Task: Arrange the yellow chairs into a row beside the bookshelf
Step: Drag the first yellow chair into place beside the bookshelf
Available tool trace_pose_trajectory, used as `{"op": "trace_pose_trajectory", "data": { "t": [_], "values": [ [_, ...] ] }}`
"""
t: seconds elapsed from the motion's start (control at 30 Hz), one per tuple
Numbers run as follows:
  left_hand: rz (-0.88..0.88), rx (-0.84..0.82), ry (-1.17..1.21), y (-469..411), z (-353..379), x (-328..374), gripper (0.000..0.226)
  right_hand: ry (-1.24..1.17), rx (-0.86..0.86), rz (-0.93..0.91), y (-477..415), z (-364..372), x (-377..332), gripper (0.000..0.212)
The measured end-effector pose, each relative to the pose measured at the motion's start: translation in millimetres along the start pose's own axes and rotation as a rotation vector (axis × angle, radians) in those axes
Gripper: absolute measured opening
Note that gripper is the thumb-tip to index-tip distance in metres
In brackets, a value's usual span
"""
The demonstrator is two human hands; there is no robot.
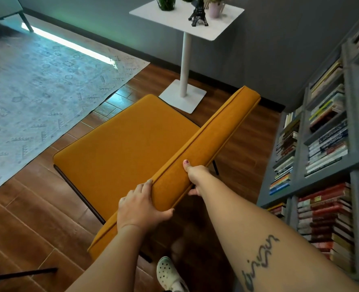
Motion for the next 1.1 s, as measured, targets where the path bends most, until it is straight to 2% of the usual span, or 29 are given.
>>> {"op": "trace_pose_trajectory", "data": {
  "t": [0.5,1.1],
  "values": [
    [-0.018,0.029,0.008,-101.9,-25.7,-6.5,0.103,0.041,-0.014,-0.039,-41.5,29.1,-96.7,0.075],
    [-0.031,0.024,0.013,-215.9,-55.4,-16.4,0.104,-0.030,0.001,0.001,-92.3,64.7,-197.8,0.075]
  ]
}}
Point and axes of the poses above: each hand's wrist, its own y-axis away from the middle knuckle, its own z-axis out of the palm, x = y × z, the point moved 10 cm from there along -y, towards the middle knuckle, and after that the axes turned 2 degrees about z, right-handed, at the moved point
